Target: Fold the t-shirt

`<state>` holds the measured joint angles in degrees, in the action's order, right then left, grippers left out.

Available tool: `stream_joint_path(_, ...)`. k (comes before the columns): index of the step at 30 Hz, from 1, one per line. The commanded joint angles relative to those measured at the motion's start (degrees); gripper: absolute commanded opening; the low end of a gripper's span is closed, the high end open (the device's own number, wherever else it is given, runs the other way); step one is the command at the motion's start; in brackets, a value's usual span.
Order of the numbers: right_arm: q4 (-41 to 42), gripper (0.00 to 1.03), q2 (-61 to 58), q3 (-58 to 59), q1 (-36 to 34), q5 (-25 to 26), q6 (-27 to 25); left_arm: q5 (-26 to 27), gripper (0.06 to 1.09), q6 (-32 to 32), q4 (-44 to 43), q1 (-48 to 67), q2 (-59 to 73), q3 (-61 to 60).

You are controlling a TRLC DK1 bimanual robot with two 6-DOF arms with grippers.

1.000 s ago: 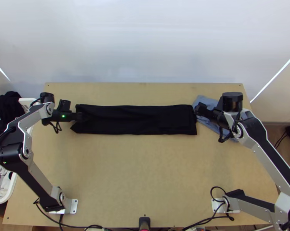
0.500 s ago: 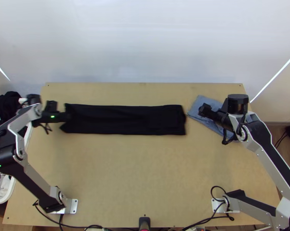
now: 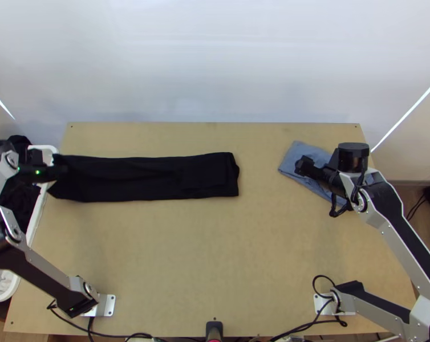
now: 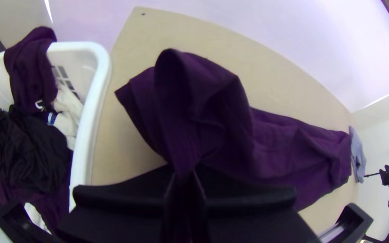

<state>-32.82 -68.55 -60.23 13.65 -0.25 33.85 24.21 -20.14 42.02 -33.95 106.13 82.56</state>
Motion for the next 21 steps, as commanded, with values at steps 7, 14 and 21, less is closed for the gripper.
stream_joint_path(7,0.21,0.99,1.14,0.29,0.41,-0.01,1.49,-0.74,0.09,16.1,10.54,27.28,-11.03,5.68)
stream_joint_path(14,0.3,0.99,1.85,0.11,-0.73,-0.01,1.49,-1.88,0.09,24.36,10.63,41.25,-4.96,14.82)
stream_joint_path(21,0.3,0.99,2.64,0.11,-2.4,-0.01,1.49,-3.38,0.09,28.4,10.63,46.61,3.3,22.46)
